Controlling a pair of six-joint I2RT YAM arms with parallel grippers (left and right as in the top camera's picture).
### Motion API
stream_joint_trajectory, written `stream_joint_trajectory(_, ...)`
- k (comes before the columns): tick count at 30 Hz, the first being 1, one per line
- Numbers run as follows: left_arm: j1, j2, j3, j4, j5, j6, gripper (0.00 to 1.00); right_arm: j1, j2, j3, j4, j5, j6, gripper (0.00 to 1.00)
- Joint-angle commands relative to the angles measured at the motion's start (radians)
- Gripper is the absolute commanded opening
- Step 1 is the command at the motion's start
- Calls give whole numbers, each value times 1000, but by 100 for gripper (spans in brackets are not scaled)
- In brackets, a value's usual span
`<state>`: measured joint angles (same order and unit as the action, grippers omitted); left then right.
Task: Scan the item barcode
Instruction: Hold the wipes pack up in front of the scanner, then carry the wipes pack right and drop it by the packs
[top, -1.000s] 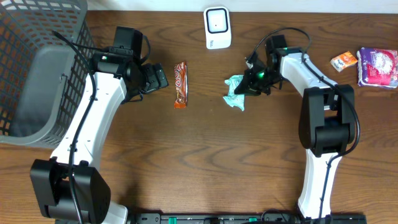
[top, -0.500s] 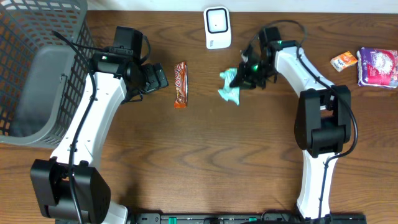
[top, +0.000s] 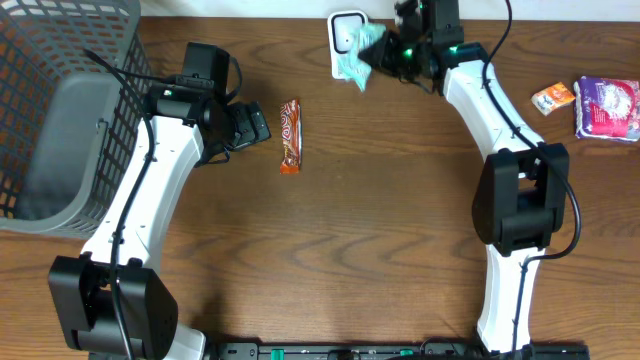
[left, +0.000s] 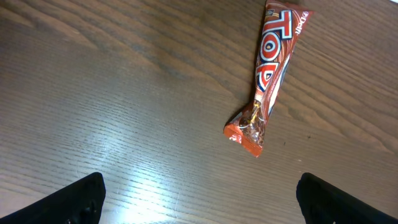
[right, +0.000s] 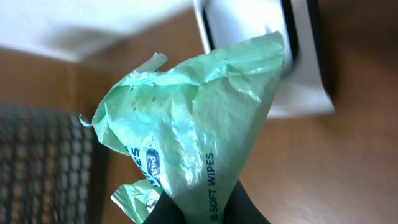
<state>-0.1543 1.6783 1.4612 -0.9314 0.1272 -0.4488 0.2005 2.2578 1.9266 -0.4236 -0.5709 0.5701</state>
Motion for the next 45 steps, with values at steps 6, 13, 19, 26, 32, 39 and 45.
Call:
stream_joint_trajectory(6, 1, 0, 9, -2, -13, -2, 98, 62, -24, 22, 220, 280, 246, 1)
stream_joint_trajectory(13, 1, 0, 9, -2, -13, -2, 98, 71, 40, 22, 322, 320, 337, 1)
stream_joint_trajectory(19, 1, 0, 9, -3, -13, -2, 98, 63, 71, 22, 338, 305, 322, 1)
stream_joint_trajectory(26, 1, 0, 9, -3, -13, -2, 98, 7, 30, 24, 282, 247, 269, 1)
stream_joint_trajectory(32, 1, 0, 9, -2, -13, -2, 98, -107, -65, 24, 97, 232, 117, 1)
stream_joint_trajectory(39, 1, 0, 9, -2, -13, -2, 98, -249, -120, 24, -243, 393, 15, 1)
stream_joint_trajectory(45, 1, 0, 9, -2, -13, -2, 98, -362, -119, 23, -474, 655, -70, 1)
